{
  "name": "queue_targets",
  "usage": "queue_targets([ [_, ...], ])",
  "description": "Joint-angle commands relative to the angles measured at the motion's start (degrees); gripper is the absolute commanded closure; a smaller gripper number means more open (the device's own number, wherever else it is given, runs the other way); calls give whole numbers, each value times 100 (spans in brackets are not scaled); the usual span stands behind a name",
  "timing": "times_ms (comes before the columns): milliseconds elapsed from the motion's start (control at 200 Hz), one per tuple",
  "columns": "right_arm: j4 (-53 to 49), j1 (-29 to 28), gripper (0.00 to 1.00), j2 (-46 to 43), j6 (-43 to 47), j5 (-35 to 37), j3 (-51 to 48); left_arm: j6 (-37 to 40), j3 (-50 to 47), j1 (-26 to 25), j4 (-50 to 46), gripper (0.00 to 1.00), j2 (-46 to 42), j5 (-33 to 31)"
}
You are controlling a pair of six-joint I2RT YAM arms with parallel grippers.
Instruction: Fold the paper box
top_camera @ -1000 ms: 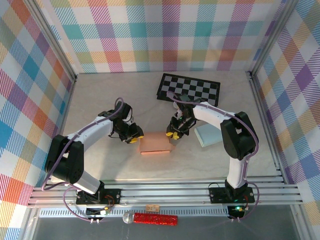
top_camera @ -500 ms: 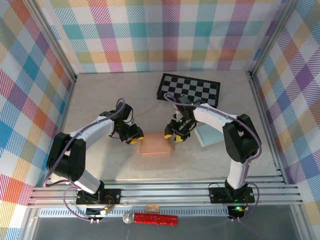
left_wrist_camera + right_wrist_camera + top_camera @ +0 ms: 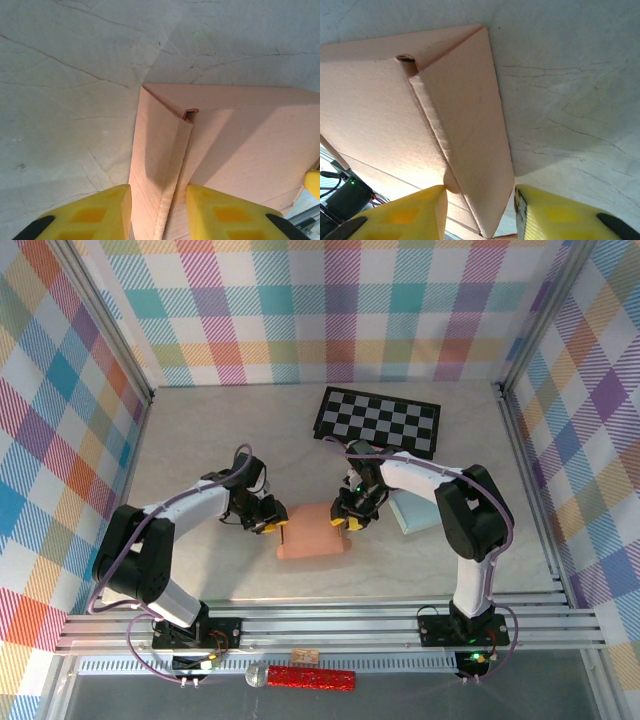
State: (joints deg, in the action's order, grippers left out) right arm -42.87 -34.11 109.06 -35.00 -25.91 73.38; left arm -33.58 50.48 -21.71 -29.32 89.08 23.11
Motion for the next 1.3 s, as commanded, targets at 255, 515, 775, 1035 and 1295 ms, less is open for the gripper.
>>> queue_targets([
  [255, 252, -17, 60, -25, 296, -192, -95, -126, -406, -44, 462, 80, -141, 50],
  [515, 347, 169, 32, -215, 638, -220, -188, -139, -451, -43, 522, 85, -128, 7],
  [775, 736, 334, 23, -190, 701, -342, -327, -131, -452, -43, 585, 88, -57, 44],
  [1035, 895, 410, 18, 196, 1035, -784, -72, -56, -476, -43, 498, 94, -97, -22],
  [1295, 895, 405, 15, 545, 1308, -1339, 153, -131, -791, 111, 695, 96, -260, -62],
])
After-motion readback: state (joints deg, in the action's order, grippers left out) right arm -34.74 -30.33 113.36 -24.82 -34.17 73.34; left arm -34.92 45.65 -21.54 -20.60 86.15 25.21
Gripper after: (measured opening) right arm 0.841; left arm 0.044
